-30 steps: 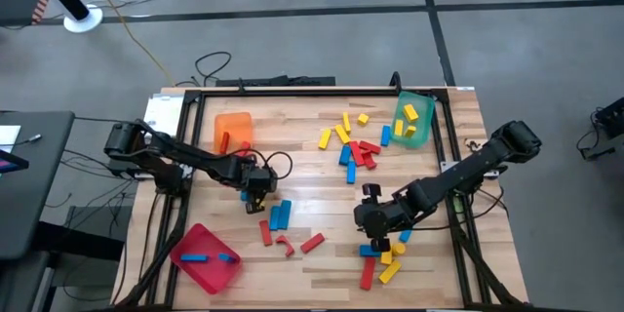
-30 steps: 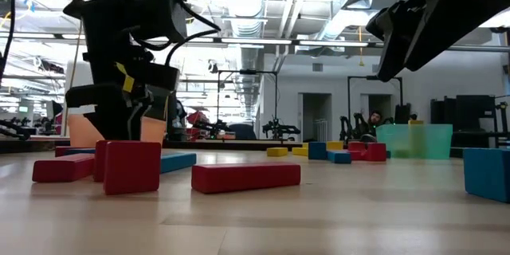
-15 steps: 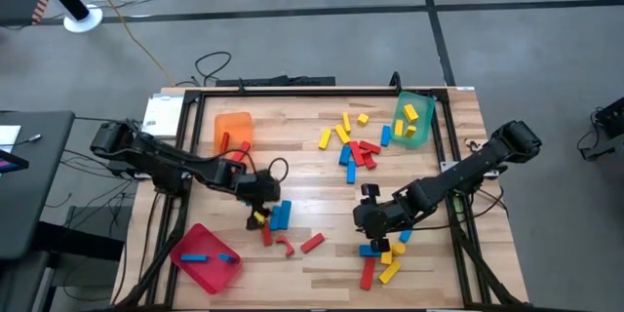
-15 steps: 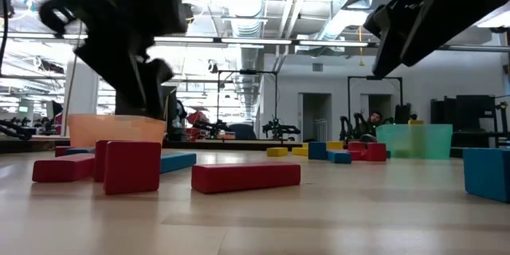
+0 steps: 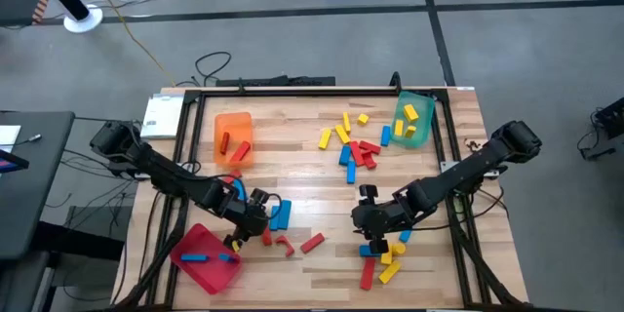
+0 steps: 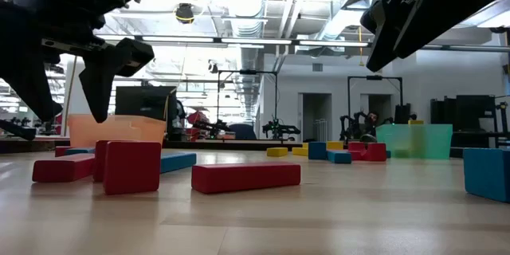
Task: Sort blocks
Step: Put the red wooden block into the orange bin
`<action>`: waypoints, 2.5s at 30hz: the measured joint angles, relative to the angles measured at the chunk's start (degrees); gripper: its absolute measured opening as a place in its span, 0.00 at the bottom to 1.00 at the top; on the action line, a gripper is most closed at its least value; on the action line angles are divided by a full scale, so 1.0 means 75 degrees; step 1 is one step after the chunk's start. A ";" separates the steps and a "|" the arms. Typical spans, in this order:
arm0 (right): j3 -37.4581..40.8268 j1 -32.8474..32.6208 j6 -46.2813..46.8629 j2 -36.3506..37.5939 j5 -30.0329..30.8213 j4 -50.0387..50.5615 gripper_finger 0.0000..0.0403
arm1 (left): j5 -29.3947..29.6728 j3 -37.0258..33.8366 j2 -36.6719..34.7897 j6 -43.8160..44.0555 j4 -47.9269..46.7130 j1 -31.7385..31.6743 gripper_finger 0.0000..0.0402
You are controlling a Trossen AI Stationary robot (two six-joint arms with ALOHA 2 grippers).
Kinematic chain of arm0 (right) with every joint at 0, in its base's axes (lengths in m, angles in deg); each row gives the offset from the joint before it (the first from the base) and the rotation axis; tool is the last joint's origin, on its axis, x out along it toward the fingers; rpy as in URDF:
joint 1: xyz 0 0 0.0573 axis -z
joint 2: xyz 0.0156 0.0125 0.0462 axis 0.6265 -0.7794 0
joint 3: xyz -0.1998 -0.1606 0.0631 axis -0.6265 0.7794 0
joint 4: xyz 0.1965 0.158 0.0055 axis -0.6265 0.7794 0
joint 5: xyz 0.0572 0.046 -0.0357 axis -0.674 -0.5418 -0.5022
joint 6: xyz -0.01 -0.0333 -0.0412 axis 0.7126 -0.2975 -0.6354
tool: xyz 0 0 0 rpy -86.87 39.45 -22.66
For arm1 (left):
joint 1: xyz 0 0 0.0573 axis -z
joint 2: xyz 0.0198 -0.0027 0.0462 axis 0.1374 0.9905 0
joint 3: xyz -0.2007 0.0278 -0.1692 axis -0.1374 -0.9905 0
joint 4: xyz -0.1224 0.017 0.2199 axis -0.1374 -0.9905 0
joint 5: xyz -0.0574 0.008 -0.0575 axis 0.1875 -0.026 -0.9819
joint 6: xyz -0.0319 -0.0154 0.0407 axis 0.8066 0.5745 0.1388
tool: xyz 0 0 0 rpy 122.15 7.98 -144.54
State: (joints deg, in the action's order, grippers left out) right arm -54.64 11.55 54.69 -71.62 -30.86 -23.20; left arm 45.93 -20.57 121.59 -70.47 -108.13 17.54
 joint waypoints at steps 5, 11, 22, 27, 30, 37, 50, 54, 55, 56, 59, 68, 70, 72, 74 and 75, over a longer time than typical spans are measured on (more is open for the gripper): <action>0.0000 0.0000 -0.0089 0.0000 0.0000 -0.0127 0.52 | 0.0014 0.0000 0.0003 -0.0923 0.0352 0.0203 0.50; 0.0000 0.0000 -0.0089 0.0000 0.0001 -0.0145 0.52 | 0.0023 0.0021 0.0395 -0.1887 0.0582 0.0256 0.50; 0.0000 0.0107 -0.0092 0.0000 0.0000 -0.0211 0.52 | -0.0049 0.0793 0.1597 -0.3138 0.0070 0.0259 0.50; 0.0000 0.0102 -0.0089 0.0000 0.0000 -0.0261 0.52 | -0.0343 0.1136 0.2041 -0.3431 -0.0450 0.0256 0.50; 0.0000 0.0102 -0.0090 0.0000 0.0000 -0.0271 0.52 | -0.0501 0.1259 0.2227 -0.3569 -0.0490 0.0253 0.49; 0.0000 0.0102 -0.0090 0.0000 0.0000 -0.0313 0.52 | -0.0598 0.1537 0.2368 -0.3822 -0.0742 0.0250 0.39; 0.0000 0.0102 -0.0090 0.0000 0.0000 -0.0328 0.52 | -0.0568 0.1641 0.2358 -0.3585 -0.0795 0.0250 0.22; 0.0000 0.0102 -0.0090 0.0000 0.0001 -0.0326 0.52 | -0.0266 0.1634 0.2243 -0.3327 -0.1000 0.0128 0.22; 0.0000 0.0102 -0.0090 0.0000 0.0000 -0.0323 0.52 | -0.0176 0.1629 0.2177 -0.3241 -0.1111 0.0055 0.22; 0.0000 0.0102 -0.0090 0.0000 0.0001 -0.0322 0.52 | -0.0056 0.1626 0.2063 -0.3149 -0.1177 -0.0030 0.22; 0.0000 0.0102 -0.0090 0.0000 0.0000 -0.0319 0.52 | 0.0186 0.1626 0.1582 -0.2944 -0.1353 -0.0301 0.22; 0.0000 0.0082 -0.0090 0.0000 0.0002 -0.0314 0.52 | 0.1501 0.1545 -0.0966 -0.2768 -0.1354 -0.1210 0.22; 0.0000 0.0082 -0.0092 0.0000 0.0000 -0.0313 0.52 | 0.1721 0.1425 -0.1648 -0.2694 -0.1110 -0.1495 0.22; 0.0000 0.0082 -0.0097 0.0000 0.0002 -0.0313 0.52 | 0.1830 0.1244 -0.2341 -0.2654 -0.0826 -0.1799 0.22; 0.0000 0.0082 -0.0115 0.0000 0.0002 -0.0313 0.52 | 0.1965 0.0976 -0.2997 -0.2557 -0.0473 -0.2122 0.22; 0.0000 0.0082 -0.0116 0.0000 0.0000 -0.0312 0.52 | 0.2046 0.0797 -0.3312 -0.2512 -0.0279 -0.2290 0.22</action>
State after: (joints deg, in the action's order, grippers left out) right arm -54.64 12.16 53.82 -71.62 -30.86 -25.54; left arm 61.27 -14.60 96.76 -89.31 -110.22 0.36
